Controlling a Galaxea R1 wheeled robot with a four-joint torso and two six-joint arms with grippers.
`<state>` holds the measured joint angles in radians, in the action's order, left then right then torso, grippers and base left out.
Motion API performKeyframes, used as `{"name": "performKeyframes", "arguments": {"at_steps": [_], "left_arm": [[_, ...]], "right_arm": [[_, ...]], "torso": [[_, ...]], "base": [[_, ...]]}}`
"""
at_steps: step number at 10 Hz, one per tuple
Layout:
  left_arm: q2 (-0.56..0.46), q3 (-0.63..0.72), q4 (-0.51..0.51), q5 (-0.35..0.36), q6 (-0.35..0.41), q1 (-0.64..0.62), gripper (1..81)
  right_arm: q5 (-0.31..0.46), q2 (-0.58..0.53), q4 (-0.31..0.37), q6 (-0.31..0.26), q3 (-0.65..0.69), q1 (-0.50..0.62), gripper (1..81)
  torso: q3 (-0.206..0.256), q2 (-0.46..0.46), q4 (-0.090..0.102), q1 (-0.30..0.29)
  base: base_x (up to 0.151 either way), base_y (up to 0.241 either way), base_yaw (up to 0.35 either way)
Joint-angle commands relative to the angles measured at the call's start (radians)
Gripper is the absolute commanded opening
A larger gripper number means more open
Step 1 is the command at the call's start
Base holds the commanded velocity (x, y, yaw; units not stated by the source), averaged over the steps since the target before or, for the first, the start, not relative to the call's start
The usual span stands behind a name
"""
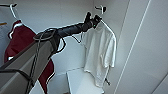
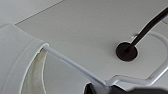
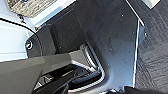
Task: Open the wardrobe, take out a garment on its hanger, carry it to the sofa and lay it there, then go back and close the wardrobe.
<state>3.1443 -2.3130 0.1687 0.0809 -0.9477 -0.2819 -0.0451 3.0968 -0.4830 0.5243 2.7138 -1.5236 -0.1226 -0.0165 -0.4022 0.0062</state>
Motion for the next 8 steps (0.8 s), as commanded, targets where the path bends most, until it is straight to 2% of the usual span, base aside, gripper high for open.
{"name": "performKeyframes", "arguments": {"at_steps": [1,3,6,7,8], "left_arm": [[-0.030,0.125,-0.044,0.059,0.040,-0.279,1.0],[-0.119,0.200,-0.044,0.057,0.038,-0.311,1.0],[-0.182,0.250,-0.043,0.054,0.030,-0.329,1.0],[-0.194,0.262,-0.044,0.050,0.032,-0.331,1.0],[-0.216,0.270,-0.046,0.047,0.032,-0.326,1.0]], "right_arm": [[0.045,-0.001,0.003,0.003,-0.002,0.032,81.1],[0.045,-0.002,0.004,0.002,-0.003,0.030,81.1],[0.044,-0.002,0.001,0.002,-0.002,0.030,81.1],[0.044,-0.002,0.001,0.002,-0.002,0.030,81.1],[0.044,-0.002,0.001,0.002,-0.002,0.030,81.1]], "torso": [[0.000,0.000,0.000,0.000],[0.000,0.000,0.000,0.001],[-0.001,0.000,0.000,0.001],[0.000,0.000,0.053,0.001],[0.000,0.000,0.097,0.000]], "base": [[0.000,0.000,0.000],[0.000,0.000,0.000],[0.000,0.000,0.000],[0.000,0.000,0.000],[0.000,0.000,0.000]]}}
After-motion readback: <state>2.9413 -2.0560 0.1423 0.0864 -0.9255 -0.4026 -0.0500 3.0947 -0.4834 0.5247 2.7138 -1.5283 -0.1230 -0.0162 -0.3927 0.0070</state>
